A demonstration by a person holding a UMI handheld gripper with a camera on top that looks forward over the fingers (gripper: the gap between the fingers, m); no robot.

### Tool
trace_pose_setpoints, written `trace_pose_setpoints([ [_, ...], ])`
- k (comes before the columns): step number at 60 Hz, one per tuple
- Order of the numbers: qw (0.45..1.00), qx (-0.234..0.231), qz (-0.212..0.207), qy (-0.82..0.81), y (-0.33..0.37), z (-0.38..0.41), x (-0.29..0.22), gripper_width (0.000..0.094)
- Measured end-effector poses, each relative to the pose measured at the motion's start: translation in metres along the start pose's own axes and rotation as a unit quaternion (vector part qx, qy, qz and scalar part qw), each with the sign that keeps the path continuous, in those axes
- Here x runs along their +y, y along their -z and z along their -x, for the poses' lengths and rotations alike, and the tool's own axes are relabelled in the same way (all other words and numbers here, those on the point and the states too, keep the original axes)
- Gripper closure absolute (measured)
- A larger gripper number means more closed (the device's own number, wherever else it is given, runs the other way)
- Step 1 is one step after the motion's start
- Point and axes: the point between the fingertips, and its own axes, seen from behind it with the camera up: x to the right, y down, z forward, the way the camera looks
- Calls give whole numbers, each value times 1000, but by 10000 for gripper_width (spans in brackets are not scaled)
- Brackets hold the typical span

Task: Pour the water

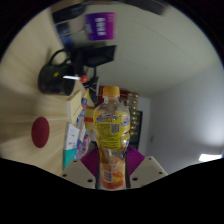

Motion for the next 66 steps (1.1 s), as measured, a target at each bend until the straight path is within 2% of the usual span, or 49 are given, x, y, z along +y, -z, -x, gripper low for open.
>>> trace_pose_setpoints([
  [12,968,5,-27,250,-35,7,-37,601],
  [30,947,6,-42,317,-40,10,-50,601],
  [38,974,13,-46,222,-41,1,-46,602],
  [45,997,0,-18,-72,-41,-3,-22,603],
  [48,970,-26,-4,-242,-42,8,-13,604],
  [49,952,-10,-5,-305,-29,12,-13,604],
  [50,935,-29,-8,-353,-36,21,-17,604],
  [53,869,-65,-3,-490,-40,43,-20,602],
  [57,761,-74,0,-645,-16,70,-23,601],
  [62,672,-122,12,-731,-13,112,-34,601],
  [65,647,-139,20,-749,-12,139,-38,601],
  [66,650,-150,22,-745,-34,128,-43,602],
])
